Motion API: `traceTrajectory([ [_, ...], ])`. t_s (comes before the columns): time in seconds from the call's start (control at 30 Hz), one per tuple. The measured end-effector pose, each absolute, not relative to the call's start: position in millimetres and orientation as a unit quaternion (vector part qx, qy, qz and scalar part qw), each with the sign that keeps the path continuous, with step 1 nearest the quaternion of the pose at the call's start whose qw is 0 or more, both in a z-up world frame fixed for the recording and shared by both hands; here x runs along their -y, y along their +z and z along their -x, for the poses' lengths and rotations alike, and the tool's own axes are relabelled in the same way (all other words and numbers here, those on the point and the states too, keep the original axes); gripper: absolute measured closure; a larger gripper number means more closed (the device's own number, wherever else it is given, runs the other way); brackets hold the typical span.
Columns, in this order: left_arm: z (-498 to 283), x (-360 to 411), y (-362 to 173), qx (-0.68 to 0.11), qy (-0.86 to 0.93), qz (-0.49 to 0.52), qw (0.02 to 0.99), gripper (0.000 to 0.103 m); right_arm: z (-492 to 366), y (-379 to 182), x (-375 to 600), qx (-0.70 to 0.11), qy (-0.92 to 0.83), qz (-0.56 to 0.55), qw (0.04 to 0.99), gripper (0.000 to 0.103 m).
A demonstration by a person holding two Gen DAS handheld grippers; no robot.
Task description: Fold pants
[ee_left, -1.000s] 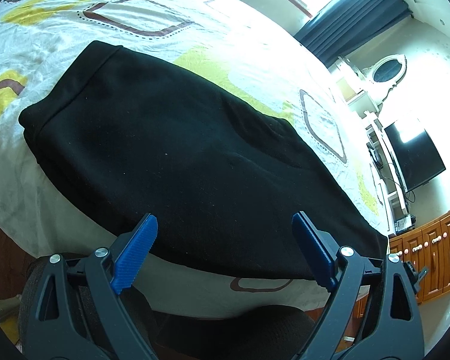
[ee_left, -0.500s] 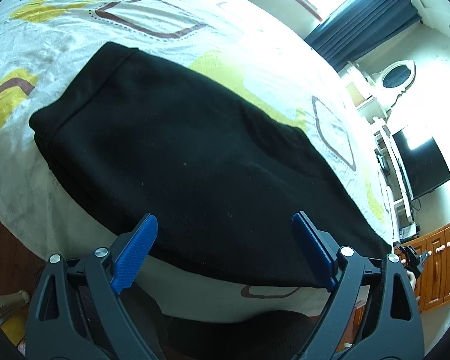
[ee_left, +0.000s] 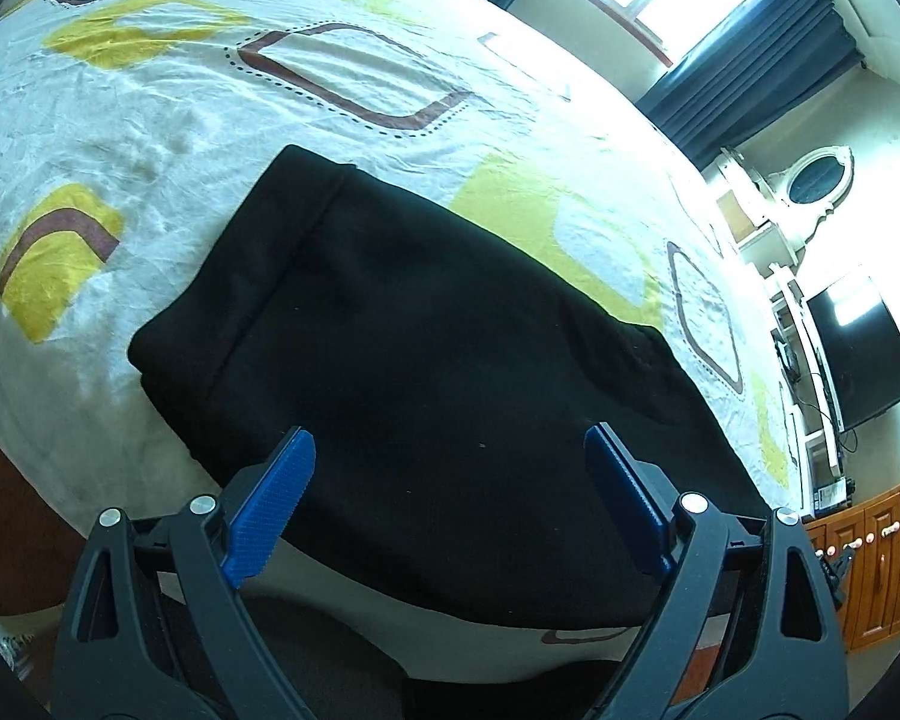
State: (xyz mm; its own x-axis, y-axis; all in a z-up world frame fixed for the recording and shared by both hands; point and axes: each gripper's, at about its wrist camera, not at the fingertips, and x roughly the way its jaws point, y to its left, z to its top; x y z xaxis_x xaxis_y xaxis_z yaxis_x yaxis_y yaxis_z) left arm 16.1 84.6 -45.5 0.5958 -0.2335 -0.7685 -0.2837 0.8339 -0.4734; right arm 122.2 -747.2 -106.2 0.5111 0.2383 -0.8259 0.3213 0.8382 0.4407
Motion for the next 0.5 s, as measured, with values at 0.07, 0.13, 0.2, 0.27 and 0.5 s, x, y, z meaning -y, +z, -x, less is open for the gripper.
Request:
traceTrajectory([
  [0.07, -16, -91, -49, -0.454, 0.022, 0.291, 0.842, 0.012, -129, -104, 730, -0.522, -0.042, -0.228, 0.821, 0.04],
  [0.13, -15, -100, -52, -0.452, 0.028, 0.294, 0.842, 0.012, -129, -100, 727, -0.525, -0.045, -0.234, 0.817, 0.068],
  [0.2, -16, -103, -50, -0.453, 0.028, 0.289, 0.843, 0.012, -126, -93, 722, -0.52, -0.042, -0.242, 0.818, 0.085],
  [0.27, -18, -108, -49, -0.457, 0.027, 0.283, 0.843, 0.012, -121, -88, 724, -0.513, -0.033, -0.275, 0.812, 0.085],
  [0.5, -25, -115, -40, -0.466, 0.007, 0.264, 0.844, 0.012, -106, -43, 712, -0.434, 0.019, -0.392, 0.811, 0.085],
])
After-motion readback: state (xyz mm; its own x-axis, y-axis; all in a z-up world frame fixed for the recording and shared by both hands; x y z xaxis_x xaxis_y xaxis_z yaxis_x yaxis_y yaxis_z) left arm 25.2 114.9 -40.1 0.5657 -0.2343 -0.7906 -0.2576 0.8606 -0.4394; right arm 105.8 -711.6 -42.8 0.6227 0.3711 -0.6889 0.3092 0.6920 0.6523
